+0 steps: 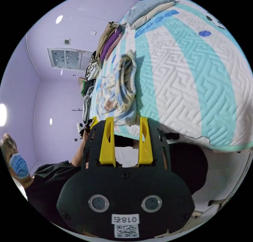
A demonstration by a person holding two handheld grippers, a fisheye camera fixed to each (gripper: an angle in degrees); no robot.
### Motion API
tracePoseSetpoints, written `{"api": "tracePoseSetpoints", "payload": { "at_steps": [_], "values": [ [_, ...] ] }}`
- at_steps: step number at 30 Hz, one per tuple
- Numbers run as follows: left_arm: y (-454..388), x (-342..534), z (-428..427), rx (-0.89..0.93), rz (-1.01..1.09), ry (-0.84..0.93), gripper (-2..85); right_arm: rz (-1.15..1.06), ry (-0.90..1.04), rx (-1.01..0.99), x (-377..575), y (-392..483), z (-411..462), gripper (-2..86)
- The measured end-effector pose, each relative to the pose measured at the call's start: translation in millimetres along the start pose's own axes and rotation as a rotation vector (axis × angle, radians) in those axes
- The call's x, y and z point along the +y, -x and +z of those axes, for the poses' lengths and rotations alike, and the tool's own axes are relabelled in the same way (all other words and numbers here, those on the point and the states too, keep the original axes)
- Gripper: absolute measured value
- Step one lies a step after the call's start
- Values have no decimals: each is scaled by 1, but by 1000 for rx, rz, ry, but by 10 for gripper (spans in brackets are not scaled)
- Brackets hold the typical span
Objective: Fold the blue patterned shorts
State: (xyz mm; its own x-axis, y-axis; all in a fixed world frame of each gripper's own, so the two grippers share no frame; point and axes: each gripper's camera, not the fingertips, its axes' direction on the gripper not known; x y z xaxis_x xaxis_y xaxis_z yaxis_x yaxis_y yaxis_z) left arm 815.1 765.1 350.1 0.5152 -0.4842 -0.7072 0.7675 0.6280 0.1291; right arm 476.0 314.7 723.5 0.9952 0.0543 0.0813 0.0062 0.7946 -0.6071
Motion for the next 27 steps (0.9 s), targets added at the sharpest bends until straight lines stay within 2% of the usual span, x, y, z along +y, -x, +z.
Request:
{"api": "tracePoseSetpoints", "payload": {
  "at_steps": [6,9,13,21,24,25,27],
  "values": [
    [45,8,24,139,-43,41,107,43,-27,-117,0,-12,0,136],
    [55,7,42,251,-16,116,111,49,-43,-142,-1,-14,1,137],
    [69,11,45,178,10,110,114,72,-75,-53,7,-18,-8,131],
    [91,7,77,116,97,167,110,60,-100,-21,17,-17,-10,140],
    [98,1,86,132,125,199,82,57,-117,-134,17,-22,-5,134],
    [102,0,91,201,133,218,81,73,-126,-131,19,-25,-4,120],
    [106,0,97,224,124,222,81,90,-131,-99,23,-28,-3,93]
  ]
}}
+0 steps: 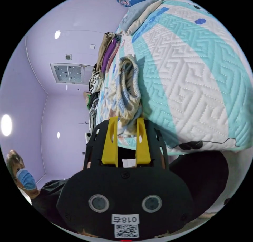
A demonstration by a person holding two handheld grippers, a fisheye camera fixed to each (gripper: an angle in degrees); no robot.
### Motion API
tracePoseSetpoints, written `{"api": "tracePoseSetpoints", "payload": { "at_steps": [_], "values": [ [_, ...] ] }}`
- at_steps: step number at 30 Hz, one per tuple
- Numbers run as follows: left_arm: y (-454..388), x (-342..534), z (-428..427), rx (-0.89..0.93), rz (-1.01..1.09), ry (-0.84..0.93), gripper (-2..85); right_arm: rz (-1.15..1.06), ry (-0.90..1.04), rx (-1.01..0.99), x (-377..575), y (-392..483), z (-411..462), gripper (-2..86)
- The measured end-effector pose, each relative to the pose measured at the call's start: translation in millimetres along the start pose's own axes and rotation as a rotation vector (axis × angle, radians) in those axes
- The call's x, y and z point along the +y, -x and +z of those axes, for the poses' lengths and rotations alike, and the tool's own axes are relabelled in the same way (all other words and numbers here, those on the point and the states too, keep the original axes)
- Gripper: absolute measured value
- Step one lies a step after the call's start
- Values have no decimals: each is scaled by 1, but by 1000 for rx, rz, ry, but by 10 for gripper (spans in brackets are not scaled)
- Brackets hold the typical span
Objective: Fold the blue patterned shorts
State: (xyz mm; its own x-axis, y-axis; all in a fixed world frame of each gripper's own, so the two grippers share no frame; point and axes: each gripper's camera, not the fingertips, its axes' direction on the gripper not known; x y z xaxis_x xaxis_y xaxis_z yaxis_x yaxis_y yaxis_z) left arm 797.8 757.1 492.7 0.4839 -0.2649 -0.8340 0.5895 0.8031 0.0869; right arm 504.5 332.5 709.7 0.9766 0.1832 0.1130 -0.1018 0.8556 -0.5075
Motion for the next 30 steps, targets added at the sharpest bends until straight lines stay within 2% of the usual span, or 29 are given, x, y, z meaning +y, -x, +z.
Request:
{"api": "tracePoseSetpoints", "payload": {
  "at_steps": [3,8,10,20,27,30],
  "values": [
    [19,-2,11,-31,-45,14,88,11,-17,23,9,-5,-4,56],
    [66,-1,20,92,-225,-10,59,-47,-27,60,22,6,-14,26],
    [74,0,21,166,-254,-41,39,-80,-51,6,26,12,-20,21],
    [-5,-12,-52,452,14,-294,27,-269,-215,-410,54,68,-77,11],
    [-83,-41,-101,433,230,-367,25,-410,-263,-491,66,119,-104,10],
    [-57,-82,-84,424,137,-359,22,-366,-250,-436,46,119,-98,10]
  ]
}}
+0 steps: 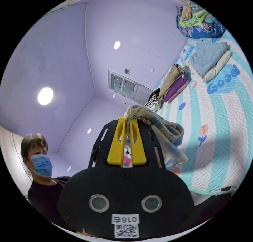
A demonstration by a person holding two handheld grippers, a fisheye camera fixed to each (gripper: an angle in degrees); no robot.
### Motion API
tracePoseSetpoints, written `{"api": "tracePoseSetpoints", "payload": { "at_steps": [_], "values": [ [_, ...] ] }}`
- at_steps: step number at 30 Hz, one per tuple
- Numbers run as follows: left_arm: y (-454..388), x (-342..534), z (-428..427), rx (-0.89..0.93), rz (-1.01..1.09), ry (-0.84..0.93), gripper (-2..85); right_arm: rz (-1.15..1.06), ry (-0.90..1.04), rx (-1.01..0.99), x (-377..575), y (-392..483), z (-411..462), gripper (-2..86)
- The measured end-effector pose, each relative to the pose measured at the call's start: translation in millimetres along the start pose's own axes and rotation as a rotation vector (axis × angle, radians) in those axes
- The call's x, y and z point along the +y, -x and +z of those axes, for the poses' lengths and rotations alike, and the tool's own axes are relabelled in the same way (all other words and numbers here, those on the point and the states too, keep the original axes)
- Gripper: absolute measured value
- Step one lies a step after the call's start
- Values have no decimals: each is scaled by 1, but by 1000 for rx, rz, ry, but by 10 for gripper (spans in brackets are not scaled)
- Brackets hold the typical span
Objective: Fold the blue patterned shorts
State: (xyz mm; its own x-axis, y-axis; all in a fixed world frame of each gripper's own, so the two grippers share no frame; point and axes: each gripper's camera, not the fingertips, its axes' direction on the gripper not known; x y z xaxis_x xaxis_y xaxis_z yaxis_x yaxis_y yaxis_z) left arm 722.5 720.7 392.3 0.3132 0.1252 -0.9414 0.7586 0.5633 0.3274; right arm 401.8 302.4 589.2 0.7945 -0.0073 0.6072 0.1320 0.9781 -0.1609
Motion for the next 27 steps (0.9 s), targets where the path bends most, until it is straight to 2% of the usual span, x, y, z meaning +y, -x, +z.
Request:
{"api": "tracePoseSetpoints", "payload": {
  "at_steps": [2,8,12,16,18,20,27],
  "values": [
    [21,-17,12,-11,-37,-14,21,16,-4,23,-15,-8,6,10],
    [27,-23,40,-6,134,37,19,-90,4,53,-24,0,-8,11],
    [141,41,46,-71,-74,92,16,54,95,153,6,-54,-15,12],
    [274,125,48,-177,-389,127,13,390,141,273,68,-140,-25,12],
    [303,149,47,-195,-451,126,14,448,120,272,87,-156,-31,12],
    [308,150,55,-241,-418,165,15,462,82,252,96,-160,-37,12],
    [282,113,92,-183,-293,173,24,365,50,161,74,-133,-38,11]
  ]
}}
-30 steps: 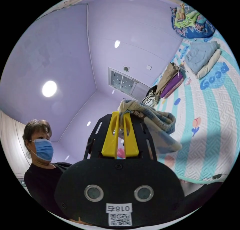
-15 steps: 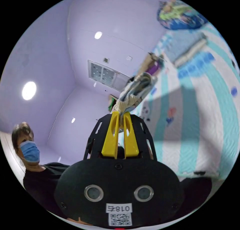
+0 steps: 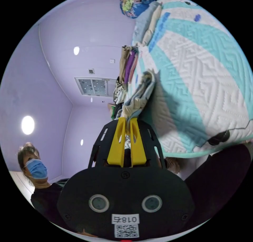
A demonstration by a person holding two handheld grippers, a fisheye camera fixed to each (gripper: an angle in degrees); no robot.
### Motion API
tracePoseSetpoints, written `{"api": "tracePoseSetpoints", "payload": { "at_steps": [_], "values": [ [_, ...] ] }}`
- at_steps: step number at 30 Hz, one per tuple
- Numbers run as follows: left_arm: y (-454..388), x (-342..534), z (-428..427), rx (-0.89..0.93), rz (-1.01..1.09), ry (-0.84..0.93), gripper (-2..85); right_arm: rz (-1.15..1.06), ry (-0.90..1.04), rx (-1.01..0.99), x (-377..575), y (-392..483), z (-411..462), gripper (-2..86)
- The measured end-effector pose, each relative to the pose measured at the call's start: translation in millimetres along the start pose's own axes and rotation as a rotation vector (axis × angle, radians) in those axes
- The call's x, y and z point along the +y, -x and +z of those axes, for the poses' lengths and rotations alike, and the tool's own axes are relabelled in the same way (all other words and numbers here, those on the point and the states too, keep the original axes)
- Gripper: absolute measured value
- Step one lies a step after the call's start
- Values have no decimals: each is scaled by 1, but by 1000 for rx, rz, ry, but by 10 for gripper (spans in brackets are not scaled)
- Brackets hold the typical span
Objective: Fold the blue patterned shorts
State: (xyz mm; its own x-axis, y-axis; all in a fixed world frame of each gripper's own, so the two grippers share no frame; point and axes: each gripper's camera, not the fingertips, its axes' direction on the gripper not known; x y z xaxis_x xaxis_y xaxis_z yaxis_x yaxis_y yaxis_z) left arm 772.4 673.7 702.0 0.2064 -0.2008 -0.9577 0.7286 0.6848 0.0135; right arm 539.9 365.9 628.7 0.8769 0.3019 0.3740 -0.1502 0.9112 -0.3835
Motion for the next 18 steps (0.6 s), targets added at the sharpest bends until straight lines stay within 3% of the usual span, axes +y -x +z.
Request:
{"api": "tracePoseSetpoints", "payload": {
  "at_steps": [9,14,18],
  "values": [
    [-153,-69,56,12,348,141,27,-229,-36,-97,-4,90,-53,10],
    [-162,-192,182,-28,355,281,26,-189,-127,-85,-60,76,-84,10],
    [-222,-343,329,28,484,369,27,-286,-265,-92,-131,98,-109,11]
  ]
}}
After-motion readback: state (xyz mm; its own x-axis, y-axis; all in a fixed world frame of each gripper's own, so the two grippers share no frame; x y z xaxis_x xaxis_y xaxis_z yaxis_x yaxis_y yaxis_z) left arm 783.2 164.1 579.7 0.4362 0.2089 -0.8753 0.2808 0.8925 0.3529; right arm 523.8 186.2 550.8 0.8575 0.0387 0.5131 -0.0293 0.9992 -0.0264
